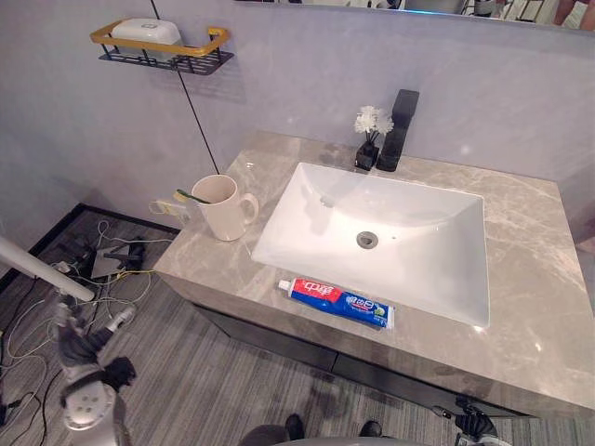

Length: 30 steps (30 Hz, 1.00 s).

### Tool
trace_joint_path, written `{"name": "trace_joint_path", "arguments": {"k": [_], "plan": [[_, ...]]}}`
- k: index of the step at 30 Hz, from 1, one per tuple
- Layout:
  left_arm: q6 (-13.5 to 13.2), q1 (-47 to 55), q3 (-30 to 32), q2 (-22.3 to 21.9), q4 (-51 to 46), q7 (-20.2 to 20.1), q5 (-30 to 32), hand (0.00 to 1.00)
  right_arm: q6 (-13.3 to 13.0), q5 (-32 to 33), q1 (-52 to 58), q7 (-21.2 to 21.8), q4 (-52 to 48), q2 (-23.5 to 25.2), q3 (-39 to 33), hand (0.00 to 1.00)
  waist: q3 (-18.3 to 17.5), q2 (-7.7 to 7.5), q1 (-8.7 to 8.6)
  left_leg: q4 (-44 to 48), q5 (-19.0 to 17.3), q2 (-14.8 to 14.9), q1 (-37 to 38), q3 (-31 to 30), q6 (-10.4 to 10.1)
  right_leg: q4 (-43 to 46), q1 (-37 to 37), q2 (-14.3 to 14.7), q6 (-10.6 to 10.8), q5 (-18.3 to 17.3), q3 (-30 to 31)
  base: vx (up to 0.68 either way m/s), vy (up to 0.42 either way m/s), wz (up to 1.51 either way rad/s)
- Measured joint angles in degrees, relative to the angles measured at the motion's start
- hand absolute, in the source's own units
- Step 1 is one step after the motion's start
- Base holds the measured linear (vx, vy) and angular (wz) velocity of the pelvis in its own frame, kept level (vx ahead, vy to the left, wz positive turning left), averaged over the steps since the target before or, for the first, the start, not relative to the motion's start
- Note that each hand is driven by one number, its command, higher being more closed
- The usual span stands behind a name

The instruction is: Organize washtable

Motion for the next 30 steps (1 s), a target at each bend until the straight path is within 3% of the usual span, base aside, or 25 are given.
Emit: {"name": "trace_joint_path", "arguments": {"k": [2,4,12,22,30], "plan": [[-0.8,-0.2,-0.7,0.0,-7.6,0.4,1.8,0.0,0.0,0.0,0.1,0.1,-0.1,0.1,0.1,0.0,0.0,0.02,-0.12,0.7,-0.1,0.0,0.0,0.0,0.1,0.0,0.2,0.0,0.0,0.0,0.1,0.04,0.015,-0.02],[-3.3,-2.4,-4.0,0.8,-16.9,0.5,4.3,0.0,0.0,0.1,0.2,0.1,-0.2,0.2,0.1,0.0,0.0,0.02,-0.13,0.7,-0.1,0.0,-0.2,-0.1,0.1,0.0,0.1,0.0,0.0,0.0,0.1,0.0,0.0,0.0],[-8.1,-3.9,-17.5,7.2,-29.2,-3.5,6.4,0.0,-0.2,1.0,1.3,1.3,-2.4,0.5,3.4,0.0,-0.1,0.12,-0.42,1.2,-0.1,0.5,-0.2,-0.1,0.2,0.0,0.0,0.5,-0.5,-0.2,0.1,-0.02,0.004,-0.01],[-7.9,-4.1,-32.8,15.1,-27.7,-14.1,6.5,0.0,-0.2,1.0,1.4,2.3,-4.1,0.1,7.7,0.0,-1.1,0.54,-1.92,1.5,-0.1,1.2,-1.2,1.0,0.1,-0.1,-1.3,1.0,-1.1,0.1,1.2,-0.01,0.015,-0.06],[-5.6,-5.1,-45.0,16.9,-14.8,-18.8,10.0,0.0,-0.4,1.0,1.2,2.3,-4.1,0.0,10.2,0.0,-2.0,0.19,-2.0,1.4,0.1,1.5,-1.9,1.5,-0.1,-0.1,-2.2,1.4,-1.4,0.4,2.0,0.01,0.009,-0.05]]}}
